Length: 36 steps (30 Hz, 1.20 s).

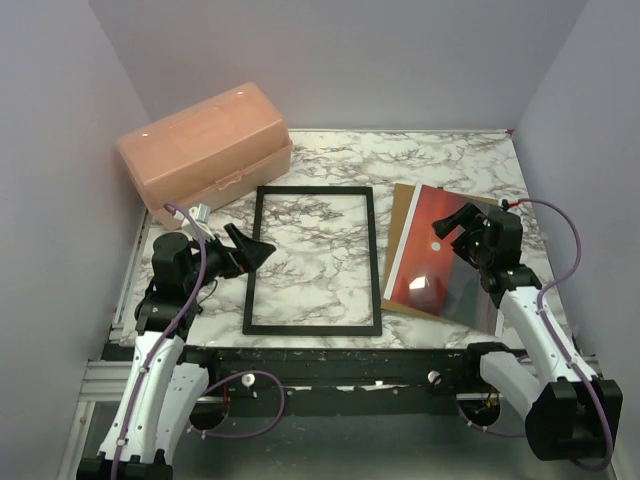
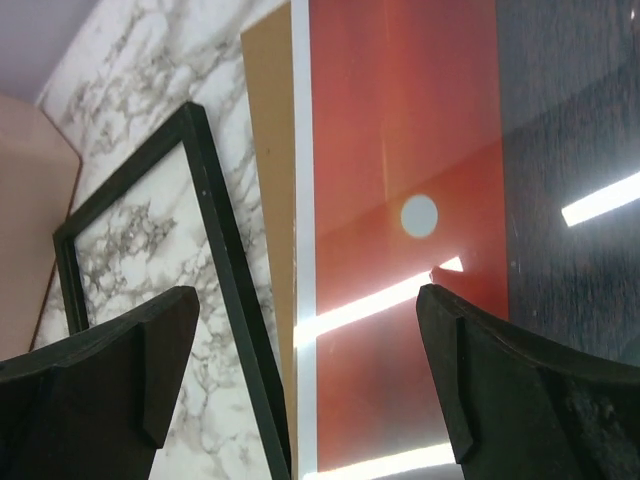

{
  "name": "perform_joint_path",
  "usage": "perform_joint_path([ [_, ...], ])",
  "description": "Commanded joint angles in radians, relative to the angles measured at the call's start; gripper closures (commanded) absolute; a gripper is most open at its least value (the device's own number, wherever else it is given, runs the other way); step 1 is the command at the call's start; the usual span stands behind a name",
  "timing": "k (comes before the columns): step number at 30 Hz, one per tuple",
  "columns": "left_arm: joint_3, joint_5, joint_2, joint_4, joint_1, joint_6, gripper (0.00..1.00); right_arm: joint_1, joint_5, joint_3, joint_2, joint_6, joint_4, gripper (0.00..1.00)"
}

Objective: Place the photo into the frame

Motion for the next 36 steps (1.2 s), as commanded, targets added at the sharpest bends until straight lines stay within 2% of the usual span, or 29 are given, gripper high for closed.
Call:
perform_joint_path([
  [1, 0.002, -0.01, 0.006, 0.009, 0.005, 0.036, 0.01, 0.002, -0.123, -0.019, -0.038, -0.006, -0.143, 0.0],
  [6, 0.041, 0.013, 0.093, -0.049, 0.005, 0.102, 0.01, 0.002, -0.226, -0.037, -0.017, -0.026, -0.158, 0.0],
  [11, 0.093, 0.046, 0.226, -0.115, -0.004, 0.165, 0.01, 0.003, -0.33, -0.028, 0.083, -0.049, -0.144, 0.0],
  [16, 0.175, -0.049, 0.39, -0.232, -0.085, 0.233, 0.01, 0.044, -0.346, -0.008, 0.142, -0.06, -0.137, 0.0],
  [21, 0.227, -0.242, 0.496, -0.302, -0.255, 0.245, 0.01, 0.186, -0.227, 0.053, 0.165, -0.05, -0.181, 0.0],
  [25, 0.22, -0.3, 0.532, -0.28, -0.358, 0.201, 0.01, 0.313, -0.142, 0.083, 0.195, -0.019, -0.209, 0.0],
  [31, 0.173, -0.284, 0.543, -0.217, -0.445, 0.119, 0.01, 0.51, -0.054, 0.122, 0.262, 0.046, -0.223, 0.04],
  [36, 0.109, -0.215, 0.529, -0.129, -0.487, 0.029, 0.01, 0.647, 0.066, 0.214, 0.393, 0.069, -0.257, 0.15],
])
